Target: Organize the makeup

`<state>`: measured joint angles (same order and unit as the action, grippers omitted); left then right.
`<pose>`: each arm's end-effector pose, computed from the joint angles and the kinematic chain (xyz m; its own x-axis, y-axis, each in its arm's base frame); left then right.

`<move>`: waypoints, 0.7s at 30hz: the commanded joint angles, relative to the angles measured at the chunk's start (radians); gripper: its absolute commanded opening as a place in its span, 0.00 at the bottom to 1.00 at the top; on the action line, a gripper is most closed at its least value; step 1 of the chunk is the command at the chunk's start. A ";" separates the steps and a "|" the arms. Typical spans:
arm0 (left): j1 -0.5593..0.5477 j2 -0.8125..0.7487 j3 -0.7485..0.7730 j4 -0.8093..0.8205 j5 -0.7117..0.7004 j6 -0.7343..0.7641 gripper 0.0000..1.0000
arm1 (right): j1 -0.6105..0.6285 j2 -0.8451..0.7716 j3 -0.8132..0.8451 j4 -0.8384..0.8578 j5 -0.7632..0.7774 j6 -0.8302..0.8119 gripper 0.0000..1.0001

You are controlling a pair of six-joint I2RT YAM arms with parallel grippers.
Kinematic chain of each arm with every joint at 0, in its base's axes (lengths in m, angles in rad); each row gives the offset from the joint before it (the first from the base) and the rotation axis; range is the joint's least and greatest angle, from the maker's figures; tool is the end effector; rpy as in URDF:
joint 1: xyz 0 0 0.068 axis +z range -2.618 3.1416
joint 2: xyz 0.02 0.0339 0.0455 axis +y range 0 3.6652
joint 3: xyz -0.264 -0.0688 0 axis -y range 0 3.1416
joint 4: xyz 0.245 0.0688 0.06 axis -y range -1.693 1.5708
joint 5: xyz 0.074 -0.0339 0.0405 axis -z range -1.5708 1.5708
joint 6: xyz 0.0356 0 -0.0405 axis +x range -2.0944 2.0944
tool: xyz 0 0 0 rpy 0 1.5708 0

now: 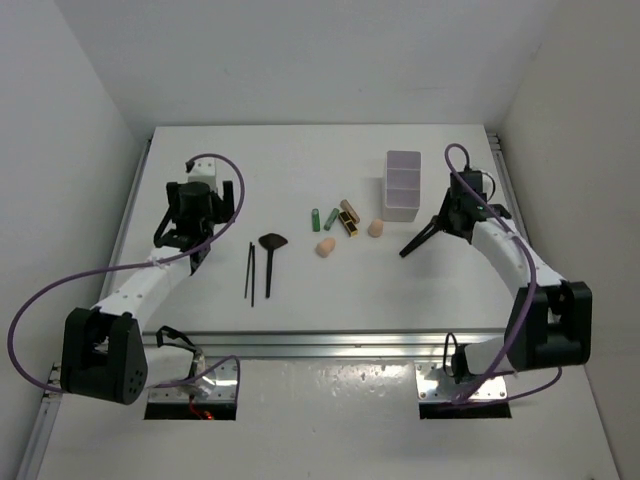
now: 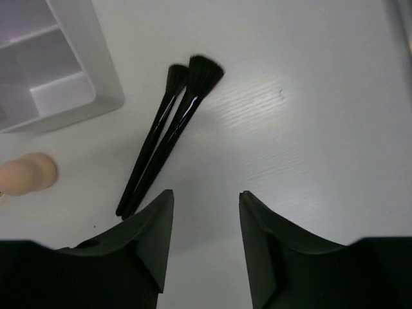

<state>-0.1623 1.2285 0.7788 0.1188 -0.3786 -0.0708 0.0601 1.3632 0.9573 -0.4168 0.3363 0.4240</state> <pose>0.2778 -0.0322 0.2749 -0.3060 -0.0165 -0.9519 -0.2170 0.9747 0.0529 0.2878 0.0055 0.2513 -0.5980 0.3531 -0.7195 0.4536 0.8892 0.0594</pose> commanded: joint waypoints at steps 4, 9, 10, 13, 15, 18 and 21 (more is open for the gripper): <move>-0.009 -0.031 -0.045 -0.091 0.035 -0.038 1.00 | -0.035 0.175 0.020 0.007 -0.080 0.378 0.40; 0.012 -0.031 -0.046 -0.088 0.079 -0.037 1.00 | -0.013 0.335 0.101 -0.002 -0.098 0.418 0.39; 0.012 -0.031 -0.046 -0.088 0.079 -0.037 1.00 | -0.014 0.349 0.106 0.000 -0.097 0.424 0.37; 0.012 -0.021 -0.055 -0.088 0.089 -0.037 1.00 | -0.012 0.402 0.152 0.007 -0.111 0.412 0.37; 0.021 -0.021 -0.064 -0.088 0.089 -0.037 1.00 | -0.006 0.415 0.170 -0.017 -0.102 0.397 0.37; 0.021 -0.021 -0.064 -0.099 0.098 -0.037 1.00 | -0.003 0.398 0.153 -0.024 -0.083 0.395 0.38; 0.032 -0.012 -0.073 -0.099 0.098 -0.046 1.00 | -0.002 0.419 0.159 0.001 -0.069 0.394 0.38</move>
<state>-0.1440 1.2285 0.7105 0.0097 -0.2905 -0.0937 0.0505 1.7817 1.0859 -0.4263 0.2424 0.7990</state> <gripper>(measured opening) 0.995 0.384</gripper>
